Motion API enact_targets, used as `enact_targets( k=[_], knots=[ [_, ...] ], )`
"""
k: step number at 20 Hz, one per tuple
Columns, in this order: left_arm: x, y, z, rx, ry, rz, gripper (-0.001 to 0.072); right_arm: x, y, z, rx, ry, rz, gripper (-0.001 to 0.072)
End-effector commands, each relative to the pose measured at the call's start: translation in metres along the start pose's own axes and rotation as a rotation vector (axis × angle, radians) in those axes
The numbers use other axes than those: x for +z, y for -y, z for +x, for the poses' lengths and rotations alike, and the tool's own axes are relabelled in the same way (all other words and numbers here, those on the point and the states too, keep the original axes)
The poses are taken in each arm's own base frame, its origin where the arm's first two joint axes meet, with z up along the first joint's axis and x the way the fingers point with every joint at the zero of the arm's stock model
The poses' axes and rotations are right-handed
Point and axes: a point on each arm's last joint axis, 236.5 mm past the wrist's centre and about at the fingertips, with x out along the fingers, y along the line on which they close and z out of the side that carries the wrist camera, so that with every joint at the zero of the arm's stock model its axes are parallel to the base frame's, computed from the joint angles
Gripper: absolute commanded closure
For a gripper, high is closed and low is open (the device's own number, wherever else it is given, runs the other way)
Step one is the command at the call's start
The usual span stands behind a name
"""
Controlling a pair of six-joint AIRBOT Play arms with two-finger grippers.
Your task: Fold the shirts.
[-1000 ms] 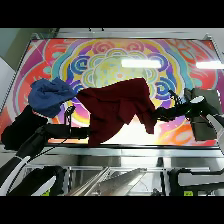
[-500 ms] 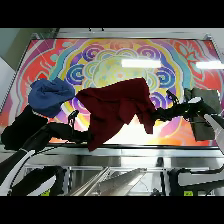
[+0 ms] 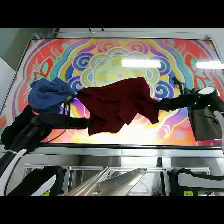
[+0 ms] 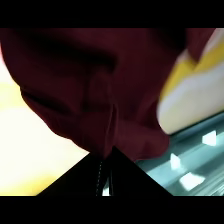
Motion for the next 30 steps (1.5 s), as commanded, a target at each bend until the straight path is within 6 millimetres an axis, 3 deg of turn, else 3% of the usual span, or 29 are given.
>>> enact_targets(
  k=[1, 2, 4, 6, 8, 10, 14, 16, 18, 20, 21, 23, 25, 28, 30],
  knots=[
    [0.089, 0.043, -0.117, -0.028, 0.381, 0.091, 0.0691, 0.043, -0.101, -0.079, 0.118, 0.213, -0.194, 0.0692],
    [0.109, 0.049, -0.164, -0.008, 0.501, 0.106, 0.0691, 0.053, -0.132, -0.109, 0.133, 0.305, -0.263, 0.0692],
    [0.13, 0.058, -0.255, 0.066, 0.721, 0.137, 0.069, 0.064, -0.188, -0.171, 0.107, 0.49, -0.411, 0.0692],
    [0.134, 0.07, -0.334, 0.166, 0.925, 0.167, 0.069, 0.064, -0.233, -0.224, 0.008, 0.657, -0.546, 0.0692],
    [0.129, 0.08, -0.399, 0.292, 1.091, 0.181, 0.0691, 0.059, -0.271, -0.269, -0.128, 0.827, -0.668, 0.0692],
    [0.121, 0.083, -0.429, 0.393, 1.139, 0.174, 0.0691, 0.048, -0.306, -0.291, -0.205, 0.916, -0.761, 0.0692],
    [0.128, 0.11, -0.449, 0.405, 1.148, 0.267, 0.069, 0.031, -0.356, -0.301, -0.243, 0.949, -0.9, 0.0692],
    [0.141, 0.119, -0.438, 0.342, 1.071, 0.311, 0.069, 0.034, -0.36, -0.308, -0.272, 0.981, -0.913, 0.0691],
    [0.164, 0.111, -0.409, 0.263, 0.961, 0.313, 0.069, 0.046, -0.351, -0.314, -0.291, 0.996, -0.931, 0.0692],
    [0.199, 0.083, -0.37, 0.231, 0.853, 0.296, 0.069, 0.077, -0.324, -0.312, -0.26, 0.985, -0.895, 0.0692],
    [0.216, 0.064, -0.341, 0.213, 0.78, 0.27, 0.069, 0.096, -0.302, -0.301, -0.239, 0.945, -0.852, 0.0692],
    [0.242, 0.029, -0.277, 0.172, 0.622, 0.219, 0.069, 0.135, -0.241, -0.253, -0.21, 0.798, -0.758, 0.0692],
    [0.259, -0.007, -0.2, 0.135, 0.458, 0.175, 0.069, 0.164, -0.17, -0.188, -0.206, 0.622, -0.653, 0.0692],
    [0.267, -0.069, -0.095, 0.117, 0.271, 0.112, 0.069, 0.184, -0.068, -0.09, -0.168, 0.415, -0.487, 0.0691],
    [0.269, -0.117, -0.04, 0.131, 0.213, 0.055, 0.069, 0.194, -0.005, -0.039, -0.16, 0.364, -0.384, 0.0692]
  ],
)
